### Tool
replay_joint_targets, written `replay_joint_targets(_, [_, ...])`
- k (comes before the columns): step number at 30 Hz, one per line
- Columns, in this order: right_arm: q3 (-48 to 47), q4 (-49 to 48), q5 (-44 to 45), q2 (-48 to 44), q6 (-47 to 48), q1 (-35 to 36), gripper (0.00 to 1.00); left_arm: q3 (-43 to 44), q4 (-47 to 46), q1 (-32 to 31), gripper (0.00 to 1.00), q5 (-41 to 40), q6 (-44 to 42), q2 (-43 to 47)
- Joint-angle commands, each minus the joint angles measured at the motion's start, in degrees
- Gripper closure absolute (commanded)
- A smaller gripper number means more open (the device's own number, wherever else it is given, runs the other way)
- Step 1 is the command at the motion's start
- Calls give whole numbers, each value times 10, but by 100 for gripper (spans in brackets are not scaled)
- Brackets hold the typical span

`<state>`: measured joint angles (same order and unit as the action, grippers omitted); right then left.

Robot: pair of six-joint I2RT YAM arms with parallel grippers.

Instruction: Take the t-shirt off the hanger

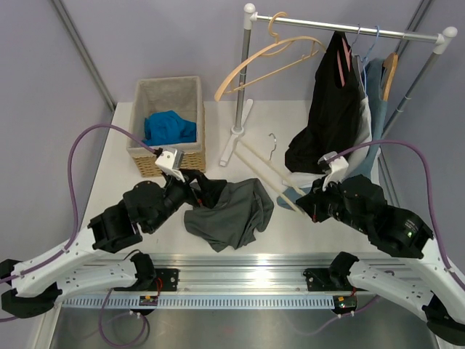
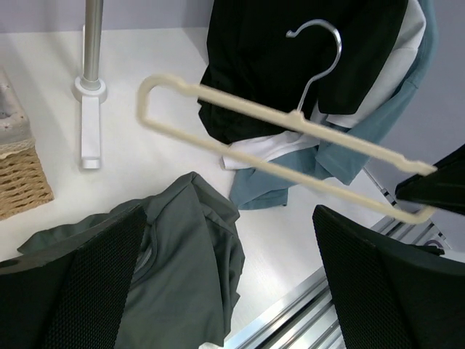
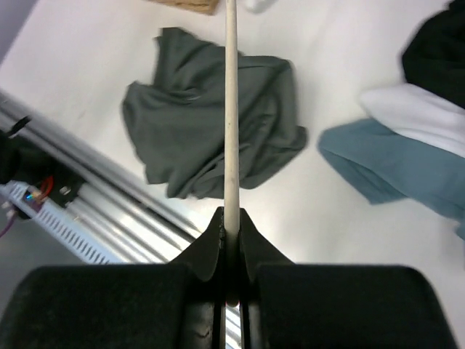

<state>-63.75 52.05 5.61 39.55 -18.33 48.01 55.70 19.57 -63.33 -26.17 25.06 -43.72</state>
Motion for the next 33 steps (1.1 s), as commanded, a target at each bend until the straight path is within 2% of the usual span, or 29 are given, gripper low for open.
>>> replay_joint_targets(1, [-45, 31, 149, 18, -23, 3, 100, -18, -25, 0, 1, -16, 8, -5])
replay_joint_targets(5, [-64, 15, 278, 68, -13, 3, 100, -31, -45, -1, 1, 37, 10, -27])
replay_joint_targets(11, [-134, -56, 394, 153, 43, -10, 100, -61, -77, 0, 1, 16, -12, -58])
replay_joint_targets(13, [-169, -91, 388, 177, 63, -36, 100, -77, -88, 0, 1, 17, -21, -66])
replay_joint_targets(18, [-231, -144, 313, 226, 112, -157, 100, -103, -117, 0, 1, 16, -40, -93])
replay_joint_targets(21, [-256, -171, 292, 251, 141, -189, 100, -127, -147, -1, 1, 14, -59, -101])
replay_joint_targets(27, [-327, -207, 272, 307, 172, -211, 100, -139, -147, -1, 1, 27, -71, -114])
replay_joint_targets(33, [-354, -265, 280, 356, 219, -214, 100, -164, -147, 0, 1, 28, -58, -69])
